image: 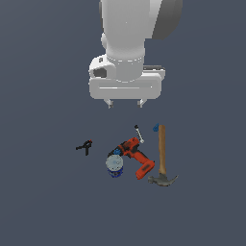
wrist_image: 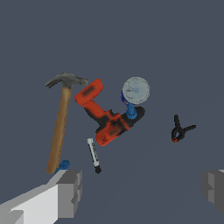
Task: Pick up a designated object from a clutter of objects.
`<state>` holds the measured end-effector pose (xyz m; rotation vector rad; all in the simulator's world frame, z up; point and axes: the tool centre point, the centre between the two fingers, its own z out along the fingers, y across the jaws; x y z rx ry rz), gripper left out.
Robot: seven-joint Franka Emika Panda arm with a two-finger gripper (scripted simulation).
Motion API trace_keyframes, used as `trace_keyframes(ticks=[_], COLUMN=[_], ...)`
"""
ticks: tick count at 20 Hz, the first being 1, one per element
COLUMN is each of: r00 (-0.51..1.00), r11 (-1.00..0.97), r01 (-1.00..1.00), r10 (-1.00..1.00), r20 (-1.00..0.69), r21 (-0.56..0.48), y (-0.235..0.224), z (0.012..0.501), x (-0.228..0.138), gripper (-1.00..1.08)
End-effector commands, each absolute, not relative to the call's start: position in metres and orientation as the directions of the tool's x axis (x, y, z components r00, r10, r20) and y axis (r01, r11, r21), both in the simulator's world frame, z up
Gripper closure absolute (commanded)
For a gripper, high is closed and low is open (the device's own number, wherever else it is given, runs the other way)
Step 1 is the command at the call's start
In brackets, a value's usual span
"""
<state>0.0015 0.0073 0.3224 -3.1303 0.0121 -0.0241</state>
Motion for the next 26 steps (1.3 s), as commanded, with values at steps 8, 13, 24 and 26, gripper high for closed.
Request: trace_keyframes(ticks=[8, 13, 24, 26], r00=[0.997, 0.997, 0.999, 0.999], r11=[-0.998, -0.997, -0.999, -1.000], r01=[-0.058, -0.066, -0.032, -0.019], r10=[-0.059, -0.068, -0.033, -0.019], r20=[0.044, 0.048, 0.042, 0.040], r21=[-0.034, -0.038, -0.025, -0.020], y=[-0.007, -0.009, 0.003, 0.008], z=[0.332, 0.333, 0.295, 0.281], x=[0.010, 0.011, 0.010, 0.008], gripper=[-0.92, -0.92, -0.92, -0.92])
